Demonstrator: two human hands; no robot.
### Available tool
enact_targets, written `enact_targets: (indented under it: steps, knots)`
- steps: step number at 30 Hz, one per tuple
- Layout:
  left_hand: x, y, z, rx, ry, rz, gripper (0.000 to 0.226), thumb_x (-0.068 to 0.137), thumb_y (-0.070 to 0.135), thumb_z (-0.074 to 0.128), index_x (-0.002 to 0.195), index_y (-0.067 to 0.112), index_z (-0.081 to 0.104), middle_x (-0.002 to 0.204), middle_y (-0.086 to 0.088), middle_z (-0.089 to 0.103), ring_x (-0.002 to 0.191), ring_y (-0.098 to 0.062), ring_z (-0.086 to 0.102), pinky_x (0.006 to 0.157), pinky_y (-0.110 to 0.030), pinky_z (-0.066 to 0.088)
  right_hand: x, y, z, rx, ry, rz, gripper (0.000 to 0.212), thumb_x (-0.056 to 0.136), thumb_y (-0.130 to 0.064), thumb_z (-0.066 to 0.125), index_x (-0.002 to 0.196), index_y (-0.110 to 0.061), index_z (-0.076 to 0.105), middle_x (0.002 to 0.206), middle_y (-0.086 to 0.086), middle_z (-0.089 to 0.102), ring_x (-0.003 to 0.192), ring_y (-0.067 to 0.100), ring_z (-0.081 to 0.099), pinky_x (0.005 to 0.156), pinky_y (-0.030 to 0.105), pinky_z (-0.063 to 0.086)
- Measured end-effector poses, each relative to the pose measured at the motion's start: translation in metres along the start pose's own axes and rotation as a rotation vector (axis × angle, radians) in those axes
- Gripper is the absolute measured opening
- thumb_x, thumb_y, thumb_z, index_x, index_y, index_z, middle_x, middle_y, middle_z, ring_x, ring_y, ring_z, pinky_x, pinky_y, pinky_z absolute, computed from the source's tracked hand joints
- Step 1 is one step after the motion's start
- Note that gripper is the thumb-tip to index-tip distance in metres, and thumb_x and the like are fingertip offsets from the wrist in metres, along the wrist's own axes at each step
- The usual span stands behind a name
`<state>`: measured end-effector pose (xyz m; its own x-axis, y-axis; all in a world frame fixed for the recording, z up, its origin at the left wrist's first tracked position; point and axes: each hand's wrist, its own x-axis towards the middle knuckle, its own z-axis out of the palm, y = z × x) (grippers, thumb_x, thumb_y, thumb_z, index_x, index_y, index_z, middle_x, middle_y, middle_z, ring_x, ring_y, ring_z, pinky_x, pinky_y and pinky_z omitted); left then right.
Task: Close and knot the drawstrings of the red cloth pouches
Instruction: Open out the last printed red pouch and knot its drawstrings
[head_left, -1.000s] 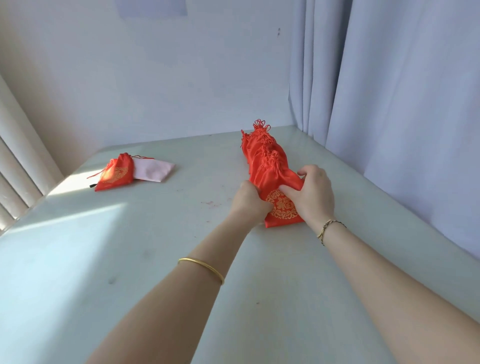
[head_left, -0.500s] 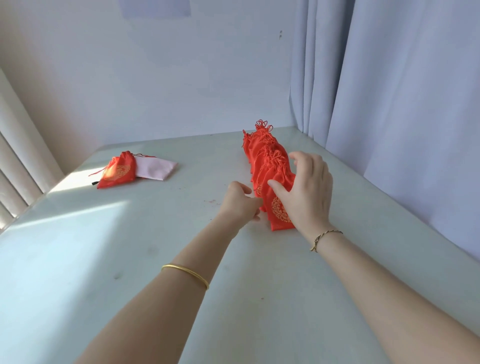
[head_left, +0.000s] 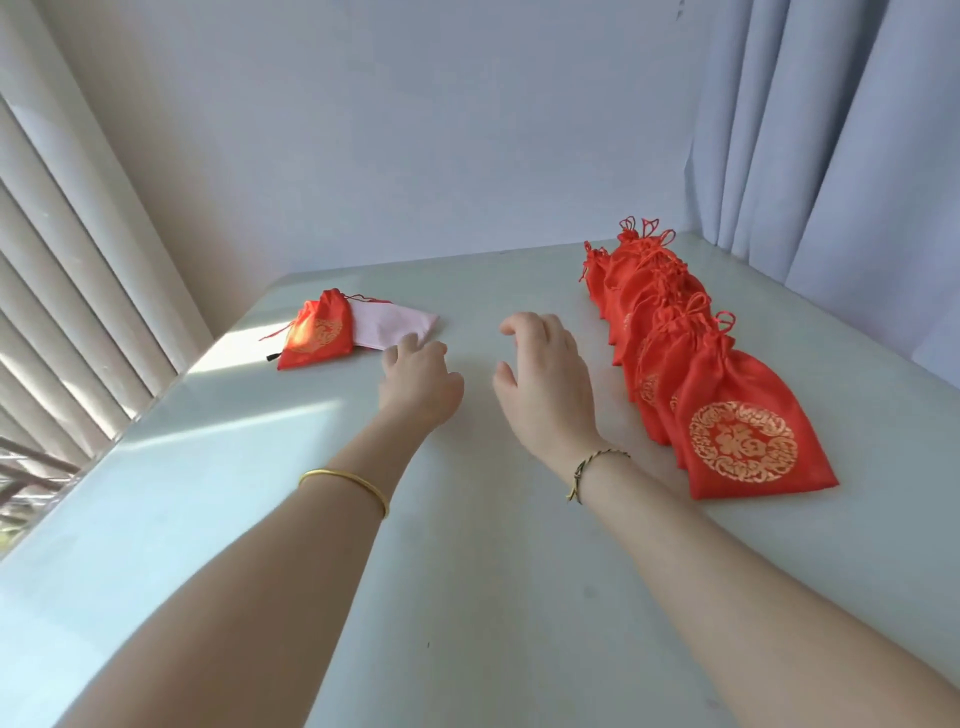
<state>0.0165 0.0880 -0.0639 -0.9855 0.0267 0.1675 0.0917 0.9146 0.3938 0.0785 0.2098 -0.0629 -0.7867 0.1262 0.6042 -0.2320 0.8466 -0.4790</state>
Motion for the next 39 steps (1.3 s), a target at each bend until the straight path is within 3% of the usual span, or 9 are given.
enact_targets:
  steps: [3,9,12,15,19,23,26,31,39]
  knots:
    - [0.024,-0.014,0.003,0.200,-0.087,-0.009,0.041,0.096,0.033,0.035,0.134,0.019,0.045,0.155,-0.011,0.012,0.143,-0.025,0.007,0.109,-0.042,0.022,-0.004,0.006,0.015,0.071,-0.010,0.025,0.036,0.081,-0.003,0.054,0.116,-0.007,0.051,0.113,0.012,0.052,0.104,0.031,0.050,0.085,0.042,0.042]
    - [0.021,-0.018,0.004,0.224,-0.037,0.109,0.034,0.095,0.032,0.033,0.115,0.015,0.055,0.121,-0.004,0.057,0.119,-0.025,0.045,0.092,-0.038,0.029,-0.001,0.016,0.020,0.156,-0.002,0.079,0.035,0.081,-0.002,0.053,0.116,-0.004,0.051,0.113,0.014,0.052,0.104,0.031,0.050,0.087,0.043,0.043]
    - [-0.010,-0.011,-0.011,0.057,0.016,0.170,0.031,0.094,0.027,0.041,0.122,0.021,0.052,0.107,0.002,0.066,0.107,-0.023,0.057,0.090,-0.033,0.034,-0.002,0.014,0.017,0.198,0.012,0.116,0.033,0.082,-0.004,0.053,0.115,-0.005,0.051,0.112,0.014,0.052,0.100,0.034,0.053,0.085,0.044,0.044]
    - [-0.055,0.001,-0.032,-0.181,-0.189,0.239,0.022,0.092,0.022,0.045,0.105,0.020,0.062,0.077,0.003,0.072,0.077,-0.016,0.067,0.076,-0.027,0.050,0.002,0.012,0.012,0.197,0.006,0.172,0.030,0.083,-0.007,0.052,0.114,-0.007,0.051,0.112,0.013,0.053,0.101,0.032,0.052,0.085,0.041,0.043]
    - [-0.083,0.001,-0.050,-0.436,-0.414,0.230,0.017,0.090,0.013,0.050,0.084,0.009,0.066,0.062,-0.003,0.068,0.055,-0.015,0.064,0.064,-0.023,0.049,0.006,0.012,0.011,0.141,-0.155,0.263,0.025,0.086,-0.018,0.052,0.109,-0.011,0.054,0.111,0.011,0.057,0.105,0.031,0.053,0.085,0.041,0.045]
    - [-0.056,-0.018,-0.043,-0.242,-0.008,0.134,0.015,0.086,0.014,0.054,0.098,0.020,0.061,0.099,-0.002,0.061,0.093,-0.019,0.059,0.079,-0.028,0.045,0.002,0.009,0.010,0.197,-0.250,0.239,0.012,0.081,-0.019,0.057,0.093,-0.017,0.057,0.099,0.007,0.062,0.103,0.031,0.055,0.084,0.038,0.046]
    - [-0.035,-0.028,-0.033,-0.058,0.028,0.099,0.038,0.088,0.021,0.054,0.125,0.016,0.051,0.129,-0.008,0.047,0.124,-0.026,0.038,0.097,-0.034,0.035,0.001,0.002,0.010,0.241,-0.307,0.225,0.025,0.076,-0.021,0.065,0.097,-0.011,0.056,0.094,0.002,0.061,0.095,0.025,0.057,0.083,0.038,0.047]
    - [-0.010,-0.037,-0.022,0.084,0.027,0.035,0.029,0.090,0.034,0.050,0.109,0.015,0.059,0.108,-0.009,0.056,0.107,-0.030,0.050,0.073,-0.035,0.042,-0.003,-0.012,0.022,0.201,-0.402,0.120,0.030,0.075,-0.025,0.068,0.097,-0.009,0.054,0.095,0.003,0.060,0.089,0.022,0.056,0.076,0.037,0.046]
    - [0.000,-0.054,-0.077,-0.126,0.514,-0.064,0.030,0.096,0.023,0.036,0.084,0.004,0.056,0.080,-0.008,0.052,0.072,-0.030,0.048,0.057,-0.032,0.032,0.010,-0.050,0.071,0.156,-0.491,-0.113,0.029,0.082,-0.028,0.057,0.103,-0.009,0.057,0.107,0.008,0.061,0.101,0.027,0.054,0.080,0.035,0.044]
